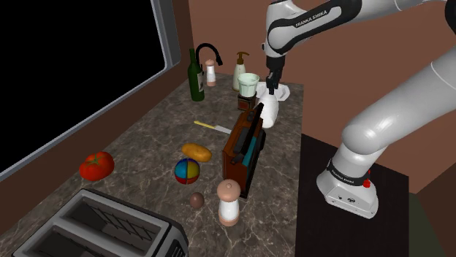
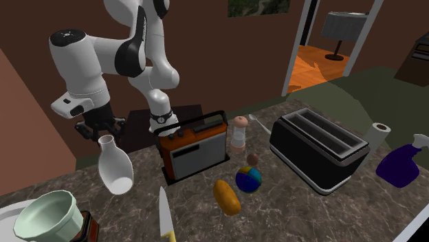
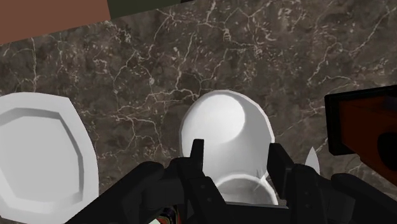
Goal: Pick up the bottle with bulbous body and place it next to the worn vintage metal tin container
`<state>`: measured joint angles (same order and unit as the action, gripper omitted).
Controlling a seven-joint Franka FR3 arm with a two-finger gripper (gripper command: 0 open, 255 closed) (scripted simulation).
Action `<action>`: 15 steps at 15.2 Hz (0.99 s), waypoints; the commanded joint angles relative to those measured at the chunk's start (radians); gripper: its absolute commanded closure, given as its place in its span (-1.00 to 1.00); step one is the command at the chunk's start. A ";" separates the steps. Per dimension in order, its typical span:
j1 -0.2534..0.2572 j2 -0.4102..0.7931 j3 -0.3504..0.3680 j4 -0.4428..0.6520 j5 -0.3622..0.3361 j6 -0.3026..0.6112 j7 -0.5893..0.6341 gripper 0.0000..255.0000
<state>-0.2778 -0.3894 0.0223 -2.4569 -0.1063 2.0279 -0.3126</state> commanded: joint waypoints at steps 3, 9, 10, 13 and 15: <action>0.000 0.000 0.000 0.000 0.000 0.000 0.000 -1.00; 0.005 -0.025 0.006 0.081 0.008 -0.106 -0.003 -1.00; 0.006 -0.029 0.007 0.104 0.010 -0.133 -0.004 -1.00; 0.006 -0.029 0.007 0.104 0.010 -0.134 -0.004 -1.00; 0.006 -0.029 0.007 0.104 0.010 -0.133 -0.004 -1.00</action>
<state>-0.2715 -0.4184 0.0297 -2.3533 -0.0964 1.8957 -0.3163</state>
